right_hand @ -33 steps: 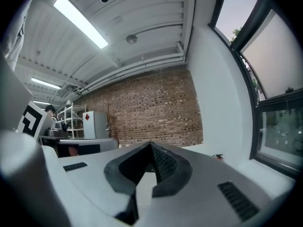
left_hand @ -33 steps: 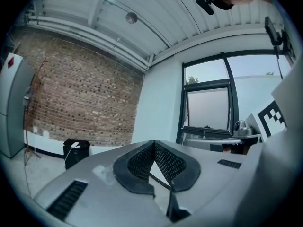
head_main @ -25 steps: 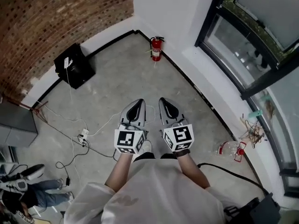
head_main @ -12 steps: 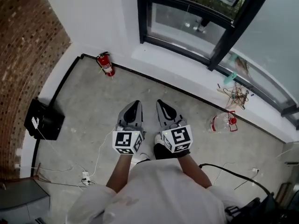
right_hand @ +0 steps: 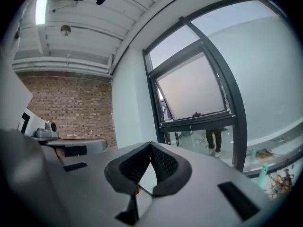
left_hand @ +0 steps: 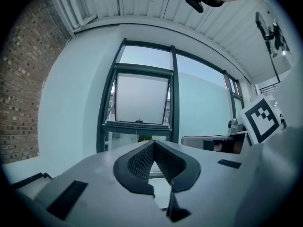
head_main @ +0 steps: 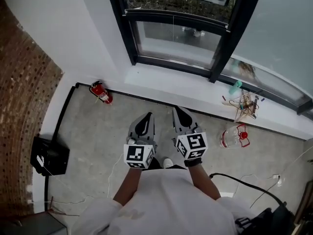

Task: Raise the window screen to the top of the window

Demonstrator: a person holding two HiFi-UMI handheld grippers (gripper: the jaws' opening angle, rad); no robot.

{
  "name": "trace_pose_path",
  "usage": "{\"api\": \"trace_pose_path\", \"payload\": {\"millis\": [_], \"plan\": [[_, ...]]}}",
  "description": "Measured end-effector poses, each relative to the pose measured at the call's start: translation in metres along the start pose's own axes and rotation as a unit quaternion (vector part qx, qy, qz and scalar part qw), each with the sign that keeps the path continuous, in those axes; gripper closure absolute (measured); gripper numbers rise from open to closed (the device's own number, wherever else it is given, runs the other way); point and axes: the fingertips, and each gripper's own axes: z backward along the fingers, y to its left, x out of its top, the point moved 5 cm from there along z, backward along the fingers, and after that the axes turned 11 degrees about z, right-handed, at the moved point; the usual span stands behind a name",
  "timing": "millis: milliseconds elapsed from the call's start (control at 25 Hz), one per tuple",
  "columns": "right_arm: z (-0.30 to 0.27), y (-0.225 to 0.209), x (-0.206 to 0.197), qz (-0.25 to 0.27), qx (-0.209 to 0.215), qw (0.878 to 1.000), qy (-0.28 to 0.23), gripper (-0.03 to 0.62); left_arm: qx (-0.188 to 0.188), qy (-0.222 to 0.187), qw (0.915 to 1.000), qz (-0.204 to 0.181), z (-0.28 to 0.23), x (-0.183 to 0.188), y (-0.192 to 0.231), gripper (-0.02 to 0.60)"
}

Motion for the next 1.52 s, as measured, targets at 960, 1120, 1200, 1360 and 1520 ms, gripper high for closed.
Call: {"api": "trace_pose_path", "payload": {"millis": [960,1120,1200,1360,1520], "plan": [[-0.336,-0.085,-0.002,0.055,-0.008,0.996,0.069,0.594,-0.072,0.017,0.9960,0.050,-0.315,0.052,0.232,0.580],[-0.356,-0.129,-0.012,0.045,-0.031,0.995,0.084,0.594,-0.094,0.029,0.9939,0.050,-0.362,0.047,0.227,0.580],[-0.369,-0.155,-0.012,0.041,-0.040,0.995,0.080,0.594,-0.103,0.034,0.9930,0.046,-0.390,0.044,0.222,0.580],[-0.398,-0.207,-0.010,0.039,-0.045,0.996,0.060,0.594,-0.120,0.042,0.9917,0.021,-0.454,0.044,0.210,0.580],[-0.421,-0.269,-0.001,0.027,-0.045,0.998,0.034,0.594,-0.125,0.037,0.9914,0.003,-0.514,0.058,0.189,0.580]]}}
